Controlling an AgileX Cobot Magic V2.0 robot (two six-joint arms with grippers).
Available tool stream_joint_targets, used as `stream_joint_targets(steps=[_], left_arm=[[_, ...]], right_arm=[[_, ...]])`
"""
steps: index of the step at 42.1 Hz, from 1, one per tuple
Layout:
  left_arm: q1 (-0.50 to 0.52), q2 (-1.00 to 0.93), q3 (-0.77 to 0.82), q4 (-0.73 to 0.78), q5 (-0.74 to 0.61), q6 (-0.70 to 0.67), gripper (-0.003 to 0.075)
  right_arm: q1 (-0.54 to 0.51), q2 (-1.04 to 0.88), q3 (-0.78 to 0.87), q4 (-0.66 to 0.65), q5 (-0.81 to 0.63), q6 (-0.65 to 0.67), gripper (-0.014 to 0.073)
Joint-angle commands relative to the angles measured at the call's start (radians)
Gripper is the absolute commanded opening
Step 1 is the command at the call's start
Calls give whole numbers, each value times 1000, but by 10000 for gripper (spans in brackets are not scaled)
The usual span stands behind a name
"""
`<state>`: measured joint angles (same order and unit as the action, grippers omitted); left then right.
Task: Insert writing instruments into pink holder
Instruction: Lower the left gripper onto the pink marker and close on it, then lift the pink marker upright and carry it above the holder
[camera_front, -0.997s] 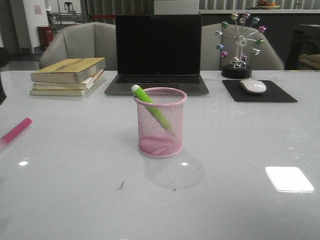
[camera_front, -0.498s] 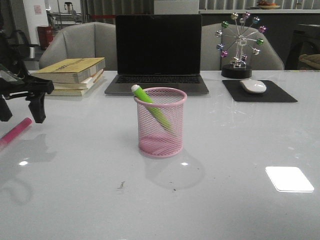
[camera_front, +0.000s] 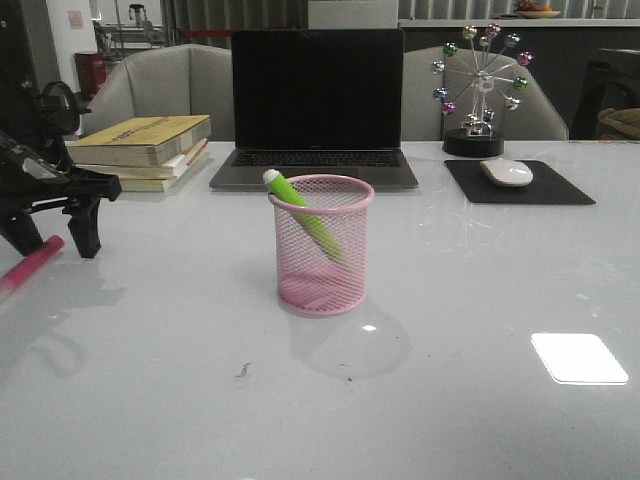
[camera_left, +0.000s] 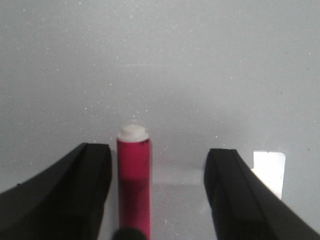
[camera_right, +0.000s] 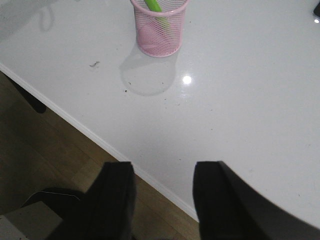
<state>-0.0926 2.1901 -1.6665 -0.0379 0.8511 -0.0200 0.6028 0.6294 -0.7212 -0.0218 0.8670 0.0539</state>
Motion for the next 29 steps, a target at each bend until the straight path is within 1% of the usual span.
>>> stream_joint_targets(steps=[1,7,11,17,23,29], left_arm=[[4,-56,-28,1,-7,-1,323],[4,-56,-28,7,-2,-1,206],[4,-63,-28,10,4,-1,150],[4,-93,-28,16,10,1,89],[0,-169,-10,15,-5,20,91],[-11,-299,78,12,-92,26,91]], right_arm=[[-8,-1,-27,-2,-62,-1,395],[-8,-1,-27,-2,-62,-1,395],[-8,-1,-27,-2,-62,-1,395],[-8,-1,-27,-2,-62,-1,395],[-8,-1,-27,-2,-62,-1,395],[-8,-1,-27,-2,-62,-1,395]])
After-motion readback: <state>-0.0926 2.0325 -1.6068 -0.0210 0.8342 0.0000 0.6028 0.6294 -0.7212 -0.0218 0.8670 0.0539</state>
